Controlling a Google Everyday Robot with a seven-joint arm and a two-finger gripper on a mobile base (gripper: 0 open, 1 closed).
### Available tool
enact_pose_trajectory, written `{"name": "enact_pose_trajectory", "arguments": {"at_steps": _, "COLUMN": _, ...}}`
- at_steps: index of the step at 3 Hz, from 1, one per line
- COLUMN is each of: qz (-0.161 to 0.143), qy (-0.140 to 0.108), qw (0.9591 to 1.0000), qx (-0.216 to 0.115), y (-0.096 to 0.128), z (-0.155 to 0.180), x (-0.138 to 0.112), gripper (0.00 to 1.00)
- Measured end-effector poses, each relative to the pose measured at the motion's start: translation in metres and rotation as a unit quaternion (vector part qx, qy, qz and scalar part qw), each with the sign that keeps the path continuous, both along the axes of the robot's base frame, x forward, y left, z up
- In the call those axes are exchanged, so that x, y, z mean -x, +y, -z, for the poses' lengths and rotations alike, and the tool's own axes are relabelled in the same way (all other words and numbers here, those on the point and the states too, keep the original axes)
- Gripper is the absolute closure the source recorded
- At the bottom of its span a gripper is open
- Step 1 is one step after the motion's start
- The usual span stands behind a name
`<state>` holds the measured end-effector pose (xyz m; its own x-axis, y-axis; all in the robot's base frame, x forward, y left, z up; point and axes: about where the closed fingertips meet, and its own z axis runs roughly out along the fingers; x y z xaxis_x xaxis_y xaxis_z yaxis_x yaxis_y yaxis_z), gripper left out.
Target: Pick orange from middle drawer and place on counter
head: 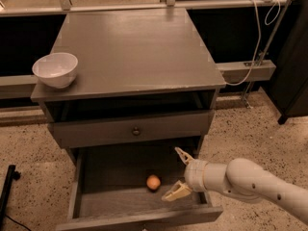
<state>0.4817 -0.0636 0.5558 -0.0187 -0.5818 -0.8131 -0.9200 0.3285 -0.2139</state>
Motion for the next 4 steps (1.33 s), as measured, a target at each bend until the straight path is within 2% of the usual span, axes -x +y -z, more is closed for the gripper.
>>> {"name": "enact_pose_trajectory", "arguments": {"at_steps": 1, "qz": 0.003, "qy": -0.012, "qw": 0.9996, "qx": 0.025, "y": 0.012, "z": 0.048, "x": -0.039, "gripper": 0.00}}
{"name": "enact_pose_trajectory", "arguments": {"at_steps": 2, "qz": -0.012, "qy": 0.010, "qw": 0.9989, "qx": 0.044, "y": 0.021, "z": 0.098, "x": -0.053, "gripper": 0.00}}
{"name": "enact_pose_trajectory", "arguments": {"at_steps": 3, "qz": -0.025, "qy": 0.030, "qw": 0.9983, "qx": 0.043, "y": 0.032, "z": 0.134, "x": -0.057, "gripper": 0.00}}
{"name": "enact_pose_trajectory", "arguments": {"at_steps": 4, "qz": -0.041, "qy": 0.050, "qw": 0.9978, "qx": 0.014, "y": 0.051, "z": 0.164, "x": -0.058, "gripper": 0.03}}
